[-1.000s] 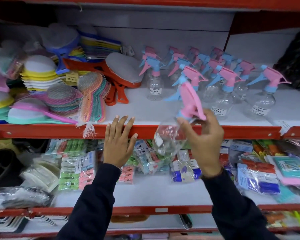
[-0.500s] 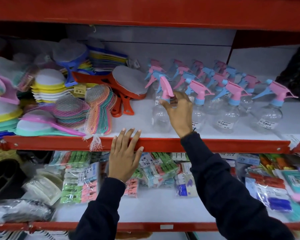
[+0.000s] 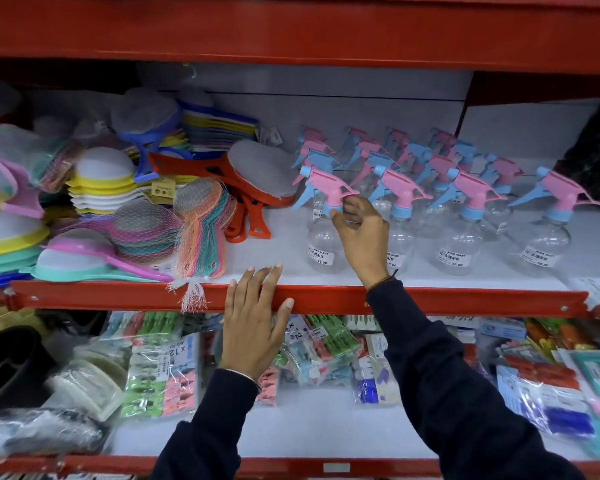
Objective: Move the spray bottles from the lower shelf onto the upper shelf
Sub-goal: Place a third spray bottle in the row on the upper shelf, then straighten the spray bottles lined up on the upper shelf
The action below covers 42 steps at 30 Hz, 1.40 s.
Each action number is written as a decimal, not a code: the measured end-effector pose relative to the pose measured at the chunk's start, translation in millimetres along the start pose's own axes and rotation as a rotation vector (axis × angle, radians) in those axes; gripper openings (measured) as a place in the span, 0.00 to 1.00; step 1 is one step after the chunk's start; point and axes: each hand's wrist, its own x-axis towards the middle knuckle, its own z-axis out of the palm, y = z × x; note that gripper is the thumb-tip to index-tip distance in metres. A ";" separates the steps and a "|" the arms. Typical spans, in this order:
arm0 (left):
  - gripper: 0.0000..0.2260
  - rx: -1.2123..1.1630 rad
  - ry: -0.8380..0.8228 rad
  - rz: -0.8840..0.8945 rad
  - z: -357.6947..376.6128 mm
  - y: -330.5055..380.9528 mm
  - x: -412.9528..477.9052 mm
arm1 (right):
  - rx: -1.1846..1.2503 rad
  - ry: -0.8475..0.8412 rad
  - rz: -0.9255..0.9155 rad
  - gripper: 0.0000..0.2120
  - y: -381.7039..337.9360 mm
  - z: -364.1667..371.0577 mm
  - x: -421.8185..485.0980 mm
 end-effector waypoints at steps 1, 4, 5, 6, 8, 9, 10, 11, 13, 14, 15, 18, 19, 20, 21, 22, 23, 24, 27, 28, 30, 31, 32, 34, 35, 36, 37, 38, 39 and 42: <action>0.22 -0.026 0.004 -0.023 -2.4 3.6 2.0 | 0.026 -0.014 0.009 0.13 -0.5 -1.5 -2.0; 0.23 -0.077 -0.037 -0.051 -11.9 14.8 18.6 | 0.060 -0.046 0.050 0.15 0.8 -8.4 -16.0; 0.22 -0.129 -0.077 -0.066 -13.6 17.5 27.5 | 0.055 -0.049 0.068 0.17 1.9 -11.0 -22.9; 0.22 -0.215 -0.130 -0.096 -15.1 19.9 37.8 | 0.047 -0.054 0.085 0.18 3.1 -14.0 -29.9; 0.22 -0.407 -0.249 -0.181 -18.1 24.5 60.5 | 0.023 -0.077 0.113 0.19 4.9 -19.8 -40.8; 0.22 -0.468 -0.311 -0.215 -18.9 26.3 71.3 | 0.014 -0.094 0.121 0.19 5.1 -22.1 -44.0; 0.23 -0.503 -0.373 -0.239 -18.9 28.2 80.8 | 0.009 -0.112 0.126 0.18 5.7 -23.7 -45.3; 0.24 -0.527 -0.430 -0.255 -18.0 29.8 88.6 | 0.006 -0.124 0.135 0.18 5.5 -24.9 -45.4; 0.25 -0.569 -0.511 -0.271 -16.2 33.9 98.0 | -0.008 -0.133 0.152 0.21 5.5 -25.6 -42.2; 0.25 -0.585 -0.527 -0.268 -15.8 36.3 99.7 | -0.020 -0.137 0.157 0.25 6.9 -25.0 -40.2; 0.25 -0.599 -0.528 -0.263 -15.8 37.8 99.7 | -0.030 -0.141 0.160 0.27 9.0 -24.0 -38.6; 0.24 -0.638 -0.490 -0.273 -17.0 39.7 94.1 | -0.048 -0.166 0.154 0.33 13.3 -22.1 -36.3; 0.24 -0.646 -0.486 -0.281 -17.1 39.0 92.1 | -0.048 -0.177 0.158 0.34 13.0 -22.3 -36.0; 0.24 -0.643 -0.484 -0.282 -17.2 38.3 91.0 | -0.041 -0.187 0.165 0.34 12.5 -22.9 -35.8; 0.24 -0.631 -0.475 -0.283 -16.2 37.3 90.2 | -0.026 -0.191 0.172 0.34 11.2 -24.3 -36.0; 0.24 -0.610 -0.447 -0.287 -15.0 37.1 89.3 | -0.004 -0.188 0.170 0.32 10.6 -26.4 -36.7; 0.23 -0.586 -0.385 -0.297 -13.7 38.5 87.8 | 0.026 -0.173 0.162 0.30 9.7 -29.9 -38.1; 0.22 -0.567 -0.282 -0.301 -12.8 42.5 85.2 | 0.068 -0.139 0.147 0.26 8.8 -35.5 -40.3; 0.17 -0.597 0.099 -0.211 -11.5 66.8 71.2 | 0.172 0.040 0.078 0.21 11.6 -57.7 -48.8; 0.15 -0.628 0.157 -0.158 -10.9 78.0 67.0 | 0.183 0.096 0.060 0.19 15.6 -65.8 -49.6; 0.14 -0.696 0.108 -0.071 -6.9 99.6 64.9 | 0.151 0.163 0.048 0.15 23.3 -80.6 -46.4; 0.14 -0.714 0.020 -0.053 -2.2 108.8 67.3 | 0.129 0.163 0.063 0.15 26.9 -86.8 -43.2; 0.15 -0.712 -0.085 -0.050 3.0 117.2 71.6 | 0.118 0.138 0.091 0.17 29.5 -92.1 -39.3; 0.19 -0.668 -0.258 -0.085 13.9 129.0 83.6 | 0.090 0.042 0.148 0.22 34.7 -98.3 -30.1; 0.22 -0.645 -0.320 -0.117 18.8 134.0 89.6 | 0.063 -0.006 0.162 0.24 36.1 -100.9 -26.0; 0.24 -0.627 -0.369 -0.150 22.2 137.6 94.9 | 0.038 -0.040 0.171 0.27 35.9 -102.9 -22.7; 0.25 -0.617 -0.408 -0.183 24.4 140.0 98.8 | 0.019 -0.061 0.177 0.28 35.5 -104.5 -20.6; 0.25 -0.621 -0.435 -0.207 25.5 141.6 100.6 | 0.005 -0.070 0.178 0.30 37.0 -105.8 -19.0; 0.25 -0.634 -0.447 -0.218 26.0 142.4 100.6 | -0.006 -0.075 0.177 0.31 39.2 -107.2 -18.0; 0.24 -0.660 -0.426 -0.203 23.5 144.6 93.9 | 0.007 -0.115 0.181 0.39 45.4 -110.1 -16.2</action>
